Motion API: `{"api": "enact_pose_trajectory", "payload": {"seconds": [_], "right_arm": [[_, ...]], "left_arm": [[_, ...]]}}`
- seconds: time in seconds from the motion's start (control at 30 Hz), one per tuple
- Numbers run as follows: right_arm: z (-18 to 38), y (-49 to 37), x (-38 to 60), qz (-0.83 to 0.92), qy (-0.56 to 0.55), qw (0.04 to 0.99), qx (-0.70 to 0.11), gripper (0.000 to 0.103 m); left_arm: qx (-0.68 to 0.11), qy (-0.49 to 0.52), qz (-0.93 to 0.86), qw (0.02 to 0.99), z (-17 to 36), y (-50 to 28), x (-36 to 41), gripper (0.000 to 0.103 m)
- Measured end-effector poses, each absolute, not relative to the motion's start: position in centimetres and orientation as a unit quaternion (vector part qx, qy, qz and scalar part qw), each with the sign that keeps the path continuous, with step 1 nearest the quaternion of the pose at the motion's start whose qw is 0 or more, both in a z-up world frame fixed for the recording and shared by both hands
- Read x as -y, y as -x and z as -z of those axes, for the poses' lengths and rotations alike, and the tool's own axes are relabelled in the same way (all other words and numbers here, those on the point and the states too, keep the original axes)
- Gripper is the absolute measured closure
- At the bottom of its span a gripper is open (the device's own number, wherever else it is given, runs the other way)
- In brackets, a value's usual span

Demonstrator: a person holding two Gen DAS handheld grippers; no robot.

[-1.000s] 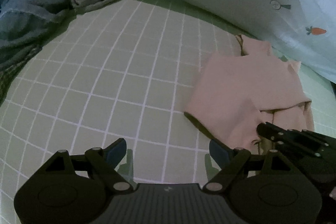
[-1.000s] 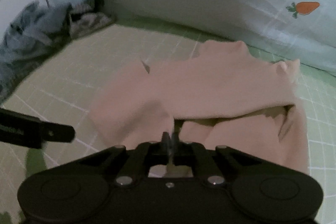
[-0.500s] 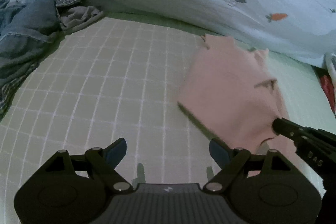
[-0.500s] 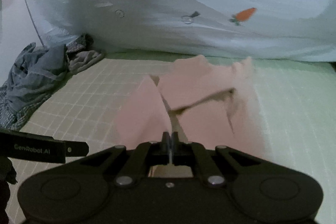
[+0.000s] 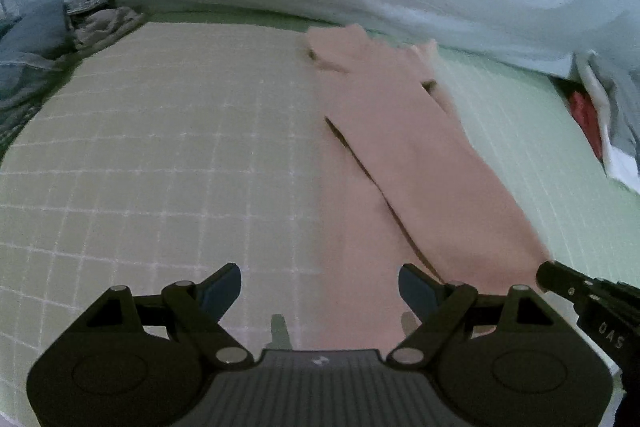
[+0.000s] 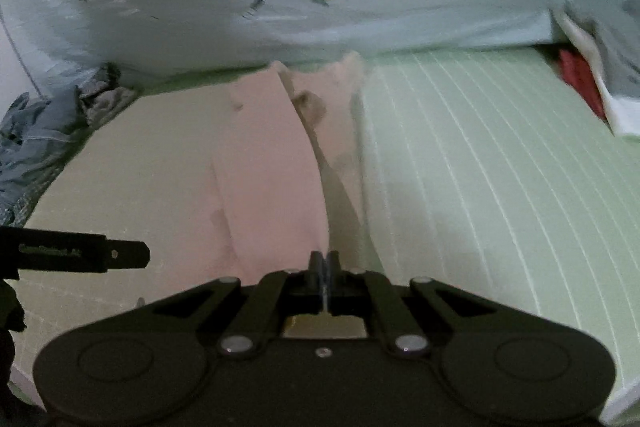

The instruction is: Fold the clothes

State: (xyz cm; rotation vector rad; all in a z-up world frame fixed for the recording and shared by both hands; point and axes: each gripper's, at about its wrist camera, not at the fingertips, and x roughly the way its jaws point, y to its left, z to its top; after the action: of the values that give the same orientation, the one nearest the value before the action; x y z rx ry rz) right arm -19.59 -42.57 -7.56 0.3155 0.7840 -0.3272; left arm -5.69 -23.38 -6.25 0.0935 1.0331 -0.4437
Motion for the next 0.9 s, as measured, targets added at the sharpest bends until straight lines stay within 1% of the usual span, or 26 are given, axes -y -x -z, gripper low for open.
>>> {"api": "enact_pose_trajectory", "payload": {"seconds": [0.23, 0.43, 0.6, 0.7, 0.77, 0.83, 0.9], "right_arm": [[10.5, 21.5, 44.4, 0.156, -0.206, 0.873, -0.414, 0.101], [12.0, 21.5, 44.6, 0.151, -0.212, 0.865, -0.429, 0.101], [12.3, 21.3, 44.3, 0.146, -0.199, 0.863, -0.441, 0.101], [11.6, 21.2, 44.6, 0.143, -0.212, 0.865, -0.431, 0.100], [10.8, 21.0, 44.3, 0.142, -0.204, 0.872, -0.421, 0.091], [10.5, 20.6, 43.8, 0.145, -0.184, 0.877, -0.419, 0.062], [10.7, 20.0, 43.6, 0.148, -0.173, 0.877, -0.423, 0.053]], "left_arm": [[-0.515, -0.063, 0.209, 0.829, 8.0, 7.4, 24.3, 0.017], [-0.528, -0.071, 0.205, 0.821, 9.1, 7.8, 24.4, 0.017], [-0.540, -0.072, 0.200, 0.814, 9.9, 7.8, 24.4, 0.017], [-0.544, -0.078, 0.203, 0.811, 10.2, 7.8, 24.5, 0.017], [-0.544, -0.079, 0.204, 0.810, 10.4, 7.7, 24.6, 0.017], [-0.546, -0.078, 0.203, 0.809, 10.5, 7.4, 24.6, 0.017], [-0.549, -0.078, 0.203, 0.807, 10.9, 7.1, 25.3, 0.017]]}}
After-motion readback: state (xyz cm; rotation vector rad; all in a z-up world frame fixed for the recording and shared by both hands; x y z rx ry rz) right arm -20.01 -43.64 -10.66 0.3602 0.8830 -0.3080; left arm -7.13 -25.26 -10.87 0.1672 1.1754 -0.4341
